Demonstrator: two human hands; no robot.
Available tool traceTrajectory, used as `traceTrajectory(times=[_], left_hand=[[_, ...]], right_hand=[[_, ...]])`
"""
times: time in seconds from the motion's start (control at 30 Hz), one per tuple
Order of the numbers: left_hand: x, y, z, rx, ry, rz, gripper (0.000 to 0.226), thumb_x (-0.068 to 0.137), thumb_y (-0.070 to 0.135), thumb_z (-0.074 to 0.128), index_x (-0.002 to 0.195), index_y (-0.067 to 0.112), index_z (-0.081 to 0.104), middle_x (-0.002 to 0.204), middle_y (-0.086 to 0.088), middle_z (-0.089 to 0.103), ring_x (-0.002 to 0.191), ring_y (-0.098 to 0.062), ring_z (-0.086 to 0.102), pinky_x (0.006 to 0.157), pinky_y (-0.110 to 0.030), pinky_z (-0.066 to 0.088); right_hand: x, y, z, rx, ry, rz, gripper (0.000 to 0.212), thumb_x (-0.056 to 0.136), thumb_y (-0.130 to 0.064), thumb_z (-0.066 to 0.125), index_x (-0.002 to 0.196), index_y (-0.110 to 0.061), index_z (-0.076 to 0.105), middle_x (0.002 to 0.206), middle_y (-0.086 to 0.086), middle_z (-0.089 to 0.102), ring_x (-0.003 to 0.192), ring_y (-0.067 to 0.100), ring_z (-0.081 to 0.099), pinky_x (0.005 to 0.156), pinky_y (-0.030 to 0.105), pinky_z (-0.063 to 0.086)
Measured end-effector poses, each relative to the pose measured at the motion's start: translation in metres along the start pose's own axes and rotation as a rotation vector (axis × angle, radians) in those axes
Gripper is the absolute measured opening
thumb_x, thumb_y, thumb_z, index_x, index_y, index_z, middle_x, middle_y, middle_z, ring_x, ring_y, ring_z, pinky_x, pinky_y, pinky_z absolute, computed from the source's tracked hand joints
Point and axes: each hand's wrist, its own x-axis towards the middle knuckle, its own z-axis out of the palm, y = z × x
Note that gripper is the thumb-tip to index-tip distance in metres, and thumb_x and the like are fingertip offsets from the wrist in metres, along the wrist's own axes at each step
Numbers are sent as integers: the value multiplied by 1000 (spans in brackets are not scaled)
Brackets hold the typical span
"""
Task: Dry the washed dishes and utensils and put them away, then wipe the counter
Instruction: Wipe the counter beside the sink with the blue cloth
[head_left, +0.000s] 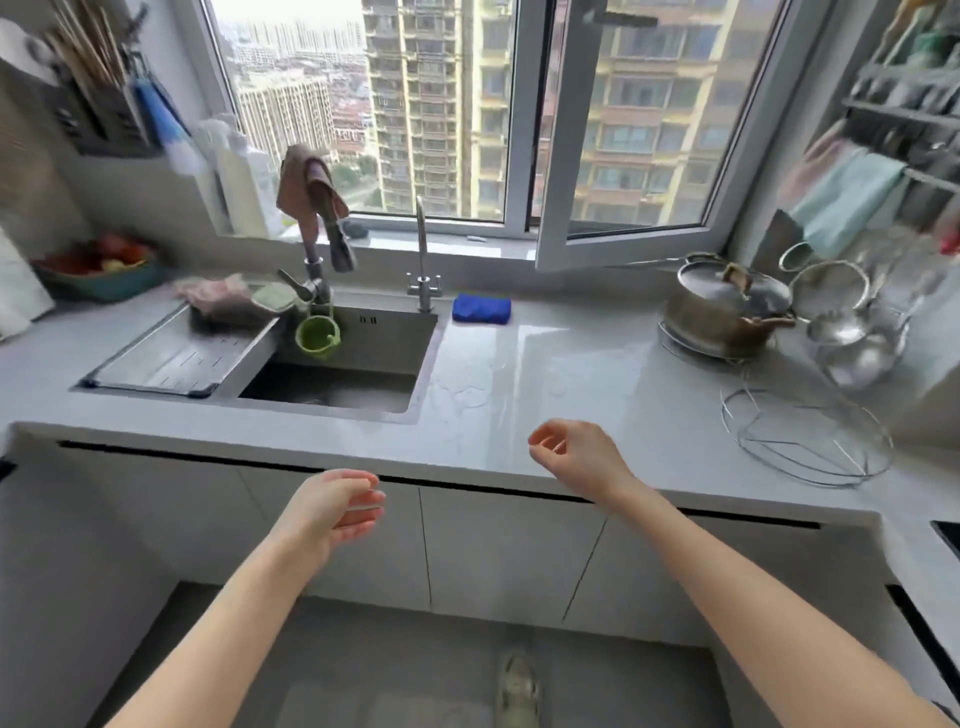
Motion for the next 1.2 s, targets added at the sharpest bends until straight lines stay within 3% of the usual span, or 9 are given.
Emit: traceTrajectory(times=[0.43, 0.57, 0.67, 0.73, 0.8, 0.9, 1.0, 1.1, 1.2], left_hand=[[298, 131, 125, -88, 45, -55, 17, 89, -1, 51, 104, 4, 58, 81, -11, 62, 71, -23, 59, 68, -28, 51], [358, 138, 139, -68, 91, -76, 13, 90, -1, 50, 99, 5, 58, 80, -11, 61, 69, -21, 59, 68, -28, 51], [387, 131, 134, -42, 125, -98, 13, 89, -1, 50, 93, 7, 60, 84, -11, 62, 73, -23, 61, 68, -28, 52], [398, 124, 127, -35, 139, -109, 15, 89, -1, 49, 90, 9, 61, 82, -10, 63, 75, -23, 61, 69, -28, 53], [407, 117, 120, -24, 142, -111, 17, 90, 0, 49, 87, 11, 61, 83, -9, 64, 78, -23, 62, 72, -29, 53], [416, 110, 111, 7, 138, -102, 18, 91, 2, 48, 87, 13, 62, 84, -9, 66, 80, -24, 64, 74, -31, 53], [418, 108, 105, 33, 122, -87, 19, 91, 1, 47, 87, 13, 62, 85, -10, 66, 79, -23, 63, 70, -28, 53], [415, 111, 101, 54, 76, -78, 19, 91, 1, 47, 85, 13, 61, 85, -11, 65, 80, -23, 64, 68, -28, 52], [404, 118, 102, 85, -6, -55, 19, 91, 1, 47, 87, 10, 62, 86, -11, 66, 80, -23, 64, 68, -28, 53]], right_hand=[[400, 93, 17, -374, -71, -47, 46, 94, -28, 53, 138, -17, 44, 139, 7, 49, 124, 30, 47, 99, 35, 39], [479, 105, 38, -513, -84, -185, 54, 94, -31, 53, 144, -18, 36, 142, 8, 44, 127, 31, 41, 102, 36, 34], [529, 98, 58, -647, -103, -285, 63, 95, -37, 50, 150, -22, 24, 155, 12, 25, 139, 32, 25, 111, 39, 22], [559, 93, 75, -754, -168, -279, 69, 95, -45, 48, 152, -28, 13, 159, 9, 14, 144, 34, 14, 116, 46, 14], [582, 96, 90, -780, -240, -207, 71, 93, -48, 47, 151, -33, 9, 157, 8, 19, 142, 35, 20, 115, 51, 16], [600, 102, 102, -724, -187, -161, 59, 95, -38, 45, 149, -31, 21, 144, 8, 38, 126, 36, 38, 101, 46, 34], [599, 101, 99, -639, -10, -150, 48, 95, -13, 42, 141, -20, 35, 130, 15, 47, 113, 37, 47, 87, 40, 40], [565, 98, 81, -190, 229, 34, 40, 92, -8, 39, 132, -12, 45, 117, 18, 54, 100, 35, 54, 81, 40, 43], [493, 101, 48, 319, 383, 241, 32, 89, -10, 40, 116, -17, 53, 99, 4, 62, 89, 28, 60, 79, 40, 50]])
